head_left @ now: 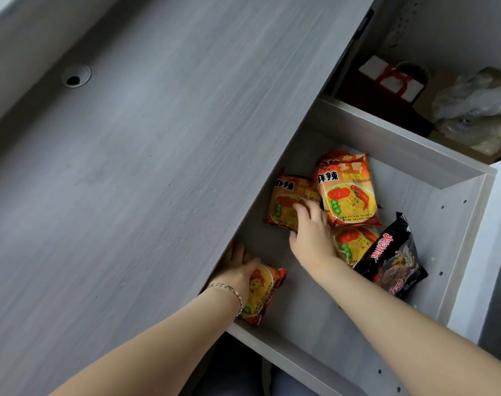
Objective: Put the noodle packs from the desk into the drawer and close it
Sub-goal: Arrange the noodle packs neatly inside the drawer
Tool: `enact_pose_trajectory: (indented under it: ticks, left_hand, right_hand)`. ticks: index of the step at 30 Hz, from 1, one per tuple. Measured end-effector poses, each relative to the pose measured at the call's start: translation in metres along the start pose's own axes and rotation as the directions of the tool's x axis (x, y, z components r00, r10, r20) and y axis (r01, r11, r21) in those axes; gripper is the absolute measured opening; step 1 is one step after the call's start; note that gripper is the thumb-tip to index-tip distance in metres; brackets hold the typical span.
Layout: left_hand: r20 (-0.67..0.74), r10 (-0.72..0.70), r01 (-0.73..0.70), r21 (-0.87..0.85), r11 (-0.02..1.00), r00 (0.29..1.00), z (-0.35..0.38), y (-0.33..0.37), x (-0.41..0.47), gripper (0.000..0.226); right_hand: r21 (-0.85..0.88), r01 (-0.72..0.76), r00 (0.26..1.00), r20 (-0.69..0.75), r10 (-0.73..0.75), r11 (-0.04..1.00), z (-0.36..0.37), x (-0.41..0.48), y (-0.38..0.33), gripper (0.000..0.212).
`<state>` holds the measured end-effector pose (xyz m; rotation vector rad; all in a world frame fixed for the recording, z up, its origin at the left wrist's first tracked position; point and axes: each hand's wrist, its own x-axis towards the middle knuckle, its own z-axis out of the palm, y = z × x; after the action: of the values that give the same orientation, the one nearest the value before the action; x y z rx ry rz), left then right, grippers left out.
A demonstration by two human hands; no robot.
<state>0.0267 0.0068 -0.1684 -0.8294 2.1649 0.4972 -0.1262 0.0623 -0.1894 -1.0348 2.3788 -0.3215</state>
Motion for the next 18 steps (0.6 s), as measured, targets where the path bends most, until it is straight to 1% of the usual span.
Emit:
enact_pose_trajectory:
  ticks: [2, 3, 5, 8, 9, 10, 11, 12, 13, 14, 15, 16, 18]
  left_hand:
    - [0.007, -0.011, 0.011, -0.006, 1.0, 1.0, -0.001, -0.001, 0.002, 0.079]
    - [0.015, -0.018, 0.018, -0.012, 1.0, 1.0, -0.001, -0.002, 0.002, 0.08]
    - [0.024, -0.025, 0.026, -0.026, 0.999, 0.999, 0.001, -0.002, 0.002, 0.081]
    - [0.008, -0.033, 0.033, -0.038, 0.999, 0.999, 0.004, -0.002, 0.001, 0.082]
    - [0.001, -0.034, 0.034, -0.037, 0.999, 0.999, 0.005, -0.002, 0.002, 0.082]
    - [0.0, -0.038, 0.038, -0.037, 0.999, 0.999, 0.005, -0.003, 0.002, 0.082]
    - [0.01, -0.042, 0.042, -0.035, 0.999, 0.999, 0.006, -0.003, 0.002, 0.082]
    - [0.027, -0.045, 0.046, -0.03, 0.998, 0.999, 0.006, -0.003, 0.003, 0.082]
    - [0.04, -0.047, 0.048, -0.025, 0.999, 0.998, 0.007, -0.003, 0.003, 0.082]
    - [0.048, -0.049, 0.05, -0.024, 0.998, 0.998, 0.007, -0.003, 0.004, 0.083]
    - [0.05, -0.051, 0.052, -0.024, 0.998, 0.997, 0.008, -0.003, 0.004, 0.083]
    - [0.051, -0.053, 0.054, -0.028, 0.998, 0.997, 0.008, -0.003, 0.004, 0.083]
    - [0.043, -0.052, 0.053, -0.04, 0.998, 0.998, 0.01, -0.004, 0.004, 0.083]
  right_hand:
    - [-0.129, -0.109, 0.979, 0.16, 0.129, 0.986, -0.003, 0.016, -0.003, 0.07]
    - [-0.155, -0.134, 0.959, 0.227, 0.167, 0.979, -0.001, 0.021, -0.005, 0.071]
    - [-0.124, -0.127, 0.943, 0.294, 0.159, 0.984, 0.004, 0.023, -0.007, 0.065]
    - [-0.101, 0.023, 0.94, 0.34, 0.013, 0.995, 0.015, 0.013, -0.003, 0.043]
    - [-0.081, 0.048, 0.943, 0.333, -0.018, 0.996, 0.018, 0.009, 0.002, 0.038]
    - [-0.034, 0.035, 0.956, 0.294, -0.023, 0.999, 0.019, 0.007, 0.006, 0.036]
    - [0.036, -0.015, 0.973, 0.231, 0.007, 0.999, 0.019, 0.005, 0.008, 0.036]
    - [0.126, -0.093, 0.984, 0.162, 0.072, 0.988, 0.018, 0.006, 0.008, 0.043]
    - [0.227, -0.189, 0.979, 0.117, 0.166, 0.955, 0.016, 0.008, 0.005, 0.057]
    - [0.307, -0.286, 0.958, 0.12, 0.261, 0.908, 0.015, 0.012, 0.0, 0.073]
    - [0.336, -0.363, 0.931, 0.159, 0.327, 0.869, 0.014, 0.016, -0.005, 0.089]
    - [0.309, -0.414, 0.908, 0.207, 0.364, 0.856, 0.015, 0.02, -0.011, 0.1]
    - [0.2, -0.455, 0.878, 0.267, 0.398, 0.868, 0.019, 0.024, -0.023, 0.114]
